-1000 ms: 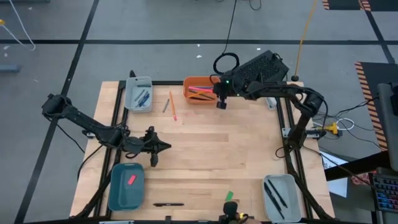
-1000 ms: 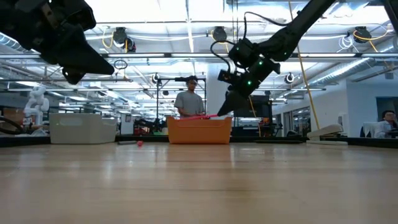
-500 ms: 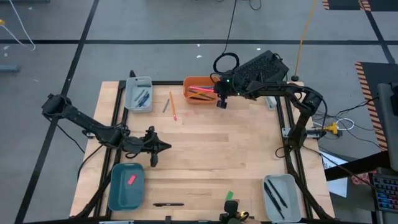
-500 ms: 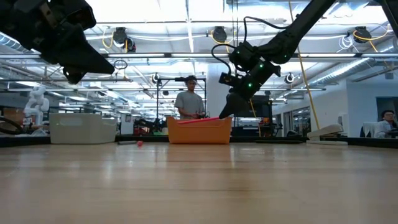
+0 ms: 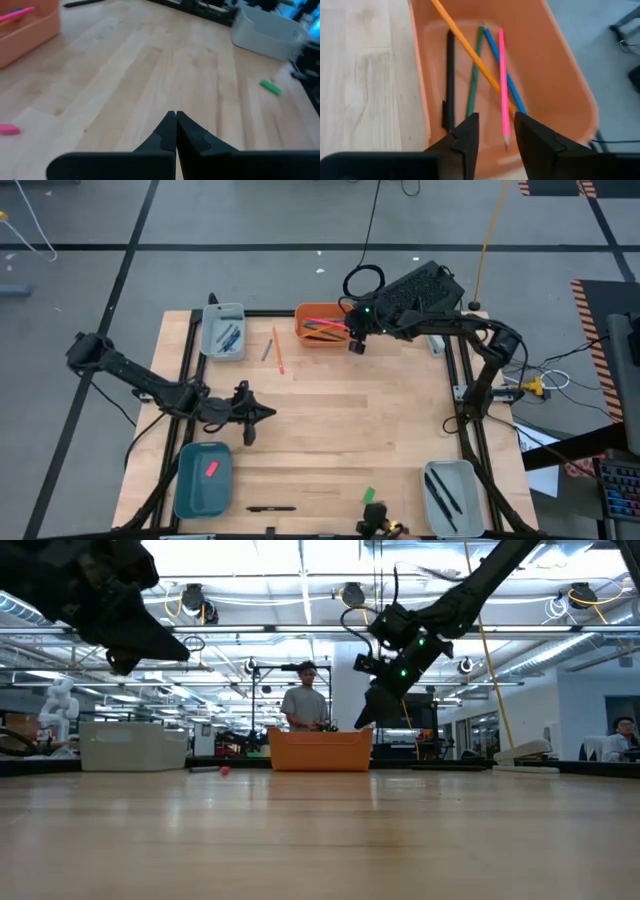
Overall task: Sort crayons/erasers/pens/pencils in bins
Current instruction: Put the black pen into the bottom gray bin
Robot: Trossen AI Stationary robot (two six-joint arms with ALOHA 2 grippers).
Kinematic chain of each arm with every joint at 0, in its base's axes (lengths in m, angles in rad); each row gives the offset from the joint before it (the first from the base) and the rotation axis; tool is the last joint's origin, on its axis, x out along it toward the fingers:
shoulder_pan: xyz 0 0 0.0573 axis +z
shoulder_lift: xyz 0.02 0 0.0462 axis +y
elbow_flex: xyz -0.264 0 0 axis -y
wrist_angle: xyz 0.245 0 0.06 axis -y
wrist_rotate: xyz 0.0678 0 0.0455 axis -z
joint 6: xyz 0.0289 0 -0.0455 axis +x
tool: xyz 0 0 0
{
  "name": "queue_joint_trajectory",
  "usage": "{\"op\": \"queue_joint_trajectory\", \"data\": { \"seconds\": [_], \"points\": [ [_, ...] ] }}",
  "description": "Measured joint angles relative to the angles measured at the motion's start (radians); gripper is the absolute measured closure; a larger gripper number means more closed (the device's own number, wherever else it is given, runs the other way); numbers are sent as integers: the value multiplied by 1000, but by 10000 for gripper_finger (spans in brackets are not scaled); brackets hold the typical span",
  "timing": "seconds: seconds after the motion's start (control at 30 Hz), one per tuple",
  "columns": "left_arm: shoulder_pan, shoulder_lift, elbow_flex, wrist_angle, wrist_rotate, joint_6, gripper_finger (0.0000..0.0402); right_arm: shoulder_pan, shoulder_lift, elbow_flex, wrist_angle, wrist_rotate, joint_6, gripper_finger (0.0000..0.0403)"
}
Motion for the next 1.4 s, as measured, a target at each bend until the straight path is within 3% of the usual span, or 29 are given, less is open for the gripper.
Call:
{"op": "queue_joint_trajectory", "data": {
  "seconds": [0.13, 0.3, 0.47, 0.67, 0.9, 1.13, 1.27, 1.4],
  "points": [
    [69, 0, 0, 3, 42, -13, 401, 31, -99, -1, -45, 69, -10, 290],
    [162, 0, 0, -2, 99, 35, 401, 108, -272, -43, -109, 78, -9, 339],
    [233, 30, 33, -65, 105, 108, 401, 205, -449, -241, -9, 54, 72, 396],
    [296, 143, 139, -195, 106, 149, 401, 302, -627, -511, 112, 83, 235, 396],
    [310, 261, 164, -181, 115, 177, 401, 280, -774, -581, -164, 237, 401, 402],
    [310, 328, 163, -101, 123, 143, 401, 228, -753, -557, -205, 270, 398, 402],
    [321, 343, 162, -55, 124, 151, 401, 72, -623, -449, -293, 229, 377, 402],
    [330, 343, 162, -46, 124, 150, 401, -44, -427, -282, -370, 146, 256, 403]
  ]
}}
